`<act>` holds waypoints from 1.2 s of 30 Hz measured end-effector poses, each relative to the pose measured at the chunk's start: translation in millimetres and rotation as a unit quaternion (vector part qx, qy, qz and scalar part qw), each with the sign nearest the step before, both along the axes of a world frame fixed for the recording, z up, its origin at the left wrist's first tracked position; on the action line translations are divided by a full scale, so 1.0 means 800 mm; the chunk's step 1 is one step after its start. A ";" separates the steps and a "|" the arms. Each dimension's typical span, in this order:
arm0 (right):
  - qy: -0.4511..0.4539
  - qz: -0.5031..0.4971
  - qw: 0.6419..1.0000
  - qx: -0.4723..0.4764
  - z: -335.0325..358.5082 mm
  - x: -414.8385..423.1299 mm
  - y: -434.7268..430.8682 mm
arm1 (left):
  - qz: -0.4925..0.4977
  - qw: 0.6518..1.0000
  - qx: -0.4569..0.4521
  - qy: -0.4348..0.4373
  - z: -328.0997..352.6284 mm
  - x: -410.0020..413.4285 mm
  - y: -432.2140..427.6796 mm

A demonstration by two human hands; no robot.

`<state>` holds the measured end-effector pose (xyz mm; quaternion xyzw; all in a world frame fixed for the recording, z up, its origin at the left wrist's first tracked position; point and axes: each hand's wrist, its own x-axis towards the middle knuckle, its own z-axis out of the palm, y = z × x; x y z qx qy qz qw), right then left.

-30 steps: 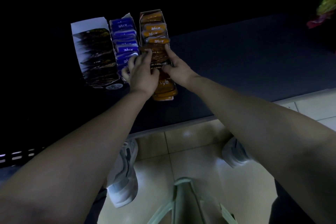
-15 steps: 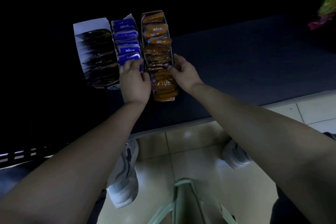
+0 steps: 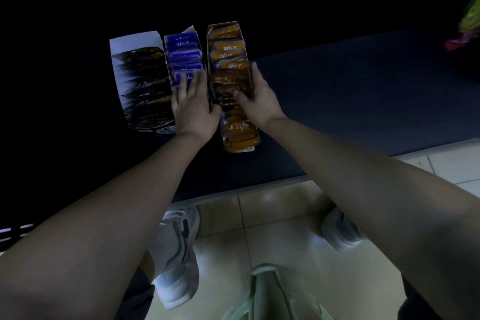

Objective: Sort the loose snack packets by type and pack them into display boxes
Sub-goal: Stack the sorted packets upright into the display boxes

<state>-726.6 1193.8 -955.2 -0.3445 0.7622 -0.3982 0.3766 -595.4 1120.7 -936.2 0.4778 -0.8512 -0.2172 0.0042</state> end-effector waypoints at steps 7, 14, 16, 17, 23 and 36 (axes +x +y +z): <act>-0.094 0.034 0.995 0.020 0.014 -0.003 -0.012 | 0.035 0.995 0.085 0.044 0.019 -0.021 0.013; -0.070 0.032 0.997 0.011 0.014 -0.013 -0.006 | 0.035 0.997 0.068 0.028 0.018 -0.019 0.005; -0.079 0.040 0.996 0.000 0.016 -0.012 -0.011 | 0.038 0.994 0.094 0.029 0.028 -0.029 0.007; -0.081 0.039 0.996 -0.001 0.017 -0.012 -0.013 | 0.037 0.993 0.106 0.031 0.031 -0.035 0.007; -0.082 0.035 0.996 0.009 0.012 -0.019 -0.013 | 0.055 0.987 0.144 0.045 0.021 -0.045 0.001; -0.106 0.056 0.993 0.003 0.007 -0.035 -0.018 | 0.100 0.983 0.150 0.046 0.007 -0.058 -0.009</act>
